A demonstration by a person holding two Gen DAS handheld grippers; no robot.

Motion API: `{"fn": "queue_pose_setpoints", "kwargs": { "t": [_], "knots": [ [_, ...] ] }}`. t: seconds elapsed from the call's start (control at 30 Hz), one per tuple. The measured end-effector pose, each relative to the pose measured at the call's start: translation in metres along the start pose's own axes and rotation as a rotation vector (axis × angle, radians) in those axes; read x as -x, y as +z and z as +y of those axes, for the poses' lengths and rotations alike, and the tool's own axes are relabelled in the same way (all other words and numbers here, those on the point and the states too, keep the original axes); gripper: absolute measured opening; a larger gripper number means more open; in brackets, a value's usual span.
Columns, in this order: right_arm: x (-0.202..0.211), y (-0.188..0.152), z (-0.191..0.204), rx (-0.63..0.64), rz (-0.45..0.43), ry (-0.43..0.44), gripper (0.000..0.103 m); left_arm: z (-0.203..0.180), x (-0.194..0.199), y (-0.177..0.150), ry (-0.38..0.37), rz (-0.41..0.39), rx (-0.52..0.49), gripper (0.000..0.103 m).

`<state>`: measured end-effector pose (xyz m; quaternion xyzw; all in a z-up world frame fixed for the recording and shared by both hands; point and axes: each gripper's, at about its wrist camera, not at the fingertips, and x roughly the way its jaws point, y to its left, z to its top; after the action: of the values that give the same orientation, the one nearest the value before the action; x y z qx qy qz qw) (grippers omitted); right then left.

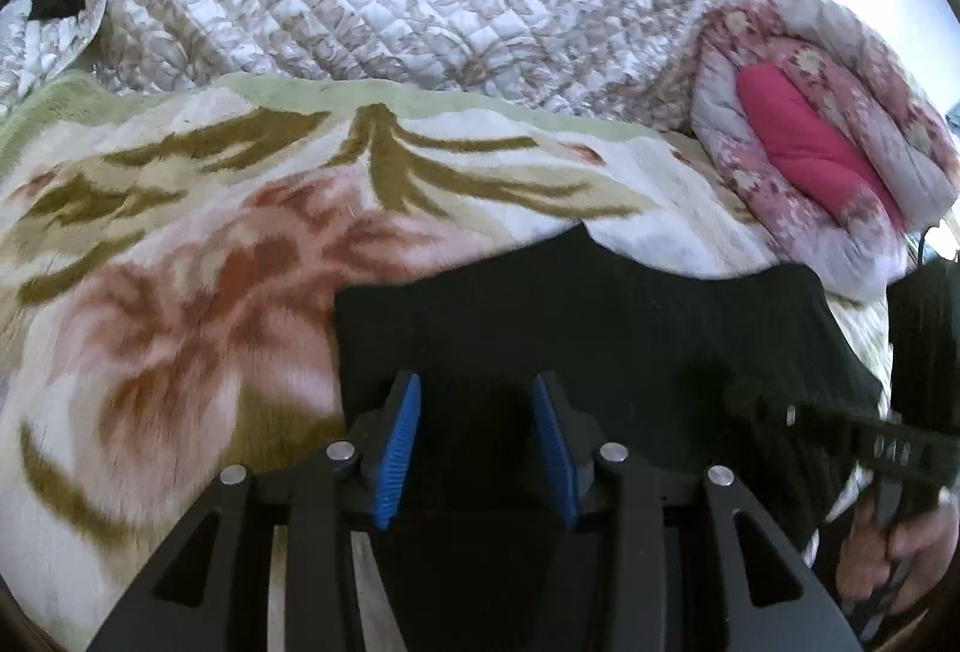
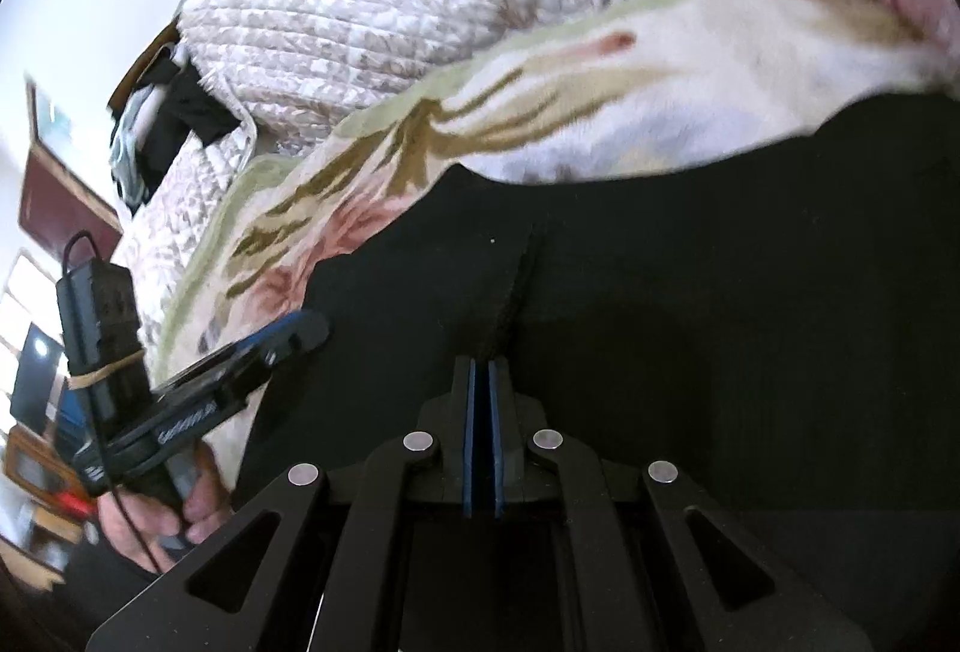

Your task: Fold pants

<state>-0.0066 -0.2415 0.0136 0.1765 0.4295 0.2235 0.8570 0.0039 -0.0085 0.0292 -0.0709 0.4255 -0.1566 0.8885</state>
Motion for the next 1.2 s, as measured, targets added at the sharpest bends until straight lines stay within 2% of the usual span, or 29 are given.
{"fn": "queue_pose_setpoints", "kwargs": {
  "t": [0.17, 0.23, 0.33, 0.4, 0.5, 0.73, 0.87, 0.97, 1.07, 1.13, 1.2],
  "knots": [
    [0.022, -0.02, 0.019, 0.113, -0.046, -0.016, 0.003, -0.014, 0.025, -0.035, -0.021, 0.009, -0.014, 0.042],
    [0.02, -0.031, 0.023, 0.138, -0.024, -0.025, 0.003, -0.019, 0.032, -0.046, -0.015, 0.008, -0.019, 0.042],
    [0.004, -0.045, 0.025, 0.177, 0.065, -0.065, 0.003, -0.024, 0.038, -0.058, -0.005, 0.007, -0.022, 0.042],
    [0.005, -0.047, 0.023, 0.181, 0.055, -0.062, 0.003, -0.025, 0.039, -0.064, 0.006, 0.01, -0.014, 0.042],
    [0.007, -0.046, 0.019, 0.163, 0.06, -0.061, 0.003, -0.032, 0.042, -0.072, 0.05, 0.003, -0.06, 0.042],
    [0.012, -0.054, 0.026, 0.216, 0.033, -0.1, 0.004, -0.036, 0.043, -0.077, 0.08, -0.026, -0.082, 0.042],
    [0.025, -0.057, 0.033, 0.248, -0.028, -0.107, 0.006, -0.034, 0.053, -0.073, 0.069, -0.054, -0.064, 0.042],
    [0.018, -0.061, 0.031, 0.242, 0.007, -0.109, 0.007, -0.031, 0.056, -0.072, 0.077, -0.066, -0.05, 0.042],
    [0.016, -0.061, 0.027, 0.229, 0.015, -0.095, 0.007, -0.029, 0.046, -0.075, 0.085, -0.018, -0.048, 0.042],
    [0.02, -0.059, 0.025, 0.211, 0.002, -0.091, 0.007, -0.033, 0.047, -0.076, 0.094, -0.028, -0.07, 0.042],
    [0.026, -0.059, 0.024, 0.203, -0.023, -0.09, 0.007, -0.035, 0.049, -0.075, 0.07, -0.03, -0.063, 0.042]
  ]
}}
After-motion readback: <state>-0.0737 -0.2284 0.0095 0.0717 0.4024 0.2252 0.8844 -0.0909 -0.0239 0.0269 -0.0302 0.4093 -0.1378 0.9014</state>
